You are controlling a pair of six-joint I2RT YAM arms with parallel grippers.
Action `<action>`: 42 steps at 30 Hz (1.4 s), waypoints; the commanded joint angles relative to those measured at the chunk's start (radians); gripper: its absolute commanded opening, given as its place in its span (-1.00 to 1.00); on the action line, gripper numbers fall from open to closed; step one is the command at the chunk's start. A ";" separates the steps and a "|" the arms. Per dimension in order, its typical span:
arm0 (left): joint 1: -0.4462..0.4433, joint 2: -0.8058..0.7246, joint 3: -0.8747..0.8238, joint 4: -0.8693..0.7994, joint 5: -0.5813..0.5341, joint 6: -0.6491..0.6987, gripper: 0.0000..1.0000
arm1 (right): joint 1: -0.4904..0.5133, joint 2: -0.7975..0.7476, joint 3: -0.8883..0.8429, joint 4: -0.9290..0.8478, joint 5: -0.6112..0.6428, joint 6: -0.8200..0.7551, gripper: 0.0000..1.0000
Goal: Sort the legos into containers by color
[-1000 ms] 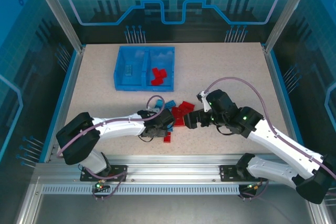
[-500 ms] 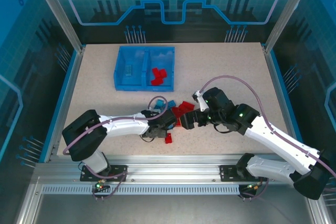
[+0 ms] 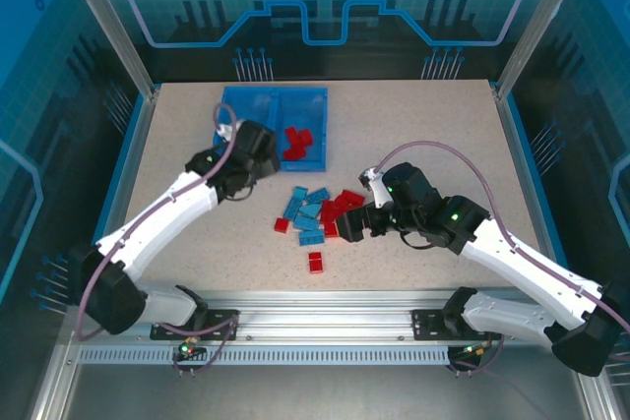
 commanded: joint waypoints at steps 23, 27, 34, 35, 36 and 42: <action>0.274 0.619 0.635 -0.051 0.217 0.088 0.75 | 0.000 -0.067 -0.029 -0.037 0.058 0.013 1.00; 0.251 0.362 0.426 0.010 0.279 0.080 0.77 | 0.002 -0.037 -0.037 -0.031 0.135 0.022 1.00; 0.006 -0.086 0.132 -0.014 0.268 0.275 0.97 | 0.024 0.151 -0.054 0.037 0.169 -0.001 1.00; -0.035 -0.133 0.108 -0.043 0.253 0.309 0.97 | 0.043 0.185 -0.051 0.042 0.175 0.014 0.99; -0.068 -0.177 0.087 -0.075 0.243 0.342 0.97 | 0.070 0.214 -0.052 0.055 0.181 0.035 1.00; -0.105 -0.399 -0.027 -0.219 0.376 0.552 0.97 | 0.237 0.373 -0.093 0.216 0.191 0.231 0.98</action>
